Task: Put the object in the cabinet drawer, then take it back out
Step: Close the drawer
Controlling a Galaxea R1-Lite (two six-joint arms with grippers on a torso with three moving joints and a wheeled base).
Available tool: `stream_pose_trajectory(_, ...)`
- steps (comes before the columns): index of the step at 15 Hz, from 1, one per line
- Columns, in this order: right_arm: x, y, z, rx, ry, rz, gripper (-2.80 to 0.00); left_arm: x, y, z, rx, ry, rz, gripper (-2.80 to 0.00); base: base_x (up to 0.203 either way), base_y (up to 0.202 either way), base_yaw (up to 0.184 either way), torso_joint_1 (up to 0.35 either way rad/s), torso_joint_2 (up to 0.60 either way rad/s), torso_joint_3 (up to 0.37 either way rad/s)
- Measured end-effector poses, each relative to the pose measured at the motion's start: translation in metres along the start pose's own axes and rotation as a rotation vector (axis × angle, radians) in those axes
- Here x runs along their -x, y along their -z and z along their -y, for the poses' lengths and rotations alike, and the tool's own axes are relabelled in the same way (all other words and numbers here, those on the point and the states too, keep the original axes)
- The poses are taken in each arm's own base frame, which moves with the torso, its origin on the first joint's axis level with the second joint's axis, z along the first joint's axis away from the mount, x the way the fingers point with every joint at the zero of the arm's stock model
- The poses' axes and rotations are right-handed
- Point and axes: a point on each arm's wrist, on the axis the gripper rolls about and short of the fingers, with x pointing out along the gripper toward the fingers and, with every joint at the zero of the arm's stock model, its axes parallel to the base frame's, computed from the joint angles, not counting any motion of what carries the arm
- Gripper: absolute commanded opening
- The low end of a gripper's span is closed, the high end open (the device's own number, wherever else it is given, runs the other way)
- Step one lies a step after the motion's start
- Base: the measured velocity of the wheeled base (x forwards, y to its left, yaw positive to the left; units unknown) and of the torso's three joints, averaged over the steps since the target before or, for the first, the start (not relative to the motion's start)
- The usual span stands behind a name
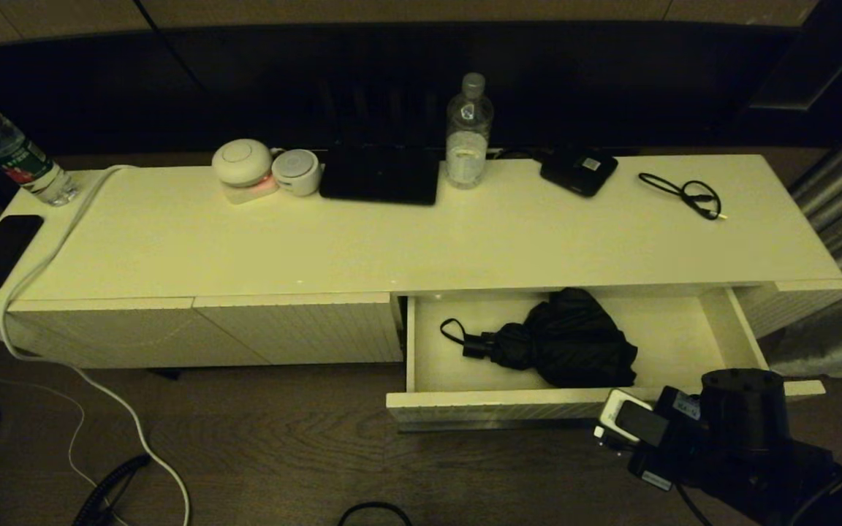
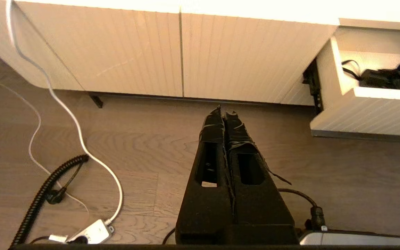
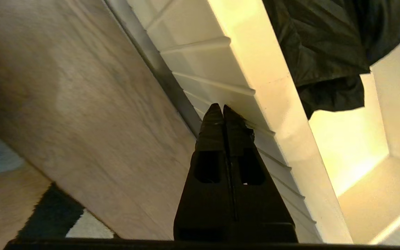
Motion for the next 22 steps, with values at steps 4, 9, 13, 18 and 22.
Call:
stream_pose_trajectory(4,-0.005,-0.003,0.000,-0.008,0.037,0.009,-2.80,0.000,0.000,0.000,0.000,0.000,0.000,-2.80,0.000,0.000,0.000,0.000,0.00,0.000)
stream_pose_trajectory(9,-0.017,-0.008,0.005,-0.081,0.082,0.001,-2.80,0.000,0.000,0.000,0.000,0.000,0.000,-2.80,0.000,0.000,0.000,0.000,0.00,0.000)
stream_pose_trajectory(13,-0.030,-0.014,0.010,-0.139,0.110,0.017,-2.80,0.000,0.000,0.000,0.000,0.000,0.000,-2.80,0.000,0.000,0.000,0.000,0.00,0.000)
stream_pose_trajectory(18,-0.042,-0.018,0.013,-0.207,0.135,0.015,-2.80,0.000,0.000,0.000,0.000,0.000,0.000,-2.80,0.000,0.000,0.000,0.000,0.00,0.000)
stream_pose_trajectory(22,-0.056,-0.024,0.017,-0.241,0.158,0.033,-2.80,0.000,0.000,0.000,0.000,0.000,0.000,-2.80,0.000,0.000,0.000,0.000,0.00,0.000)
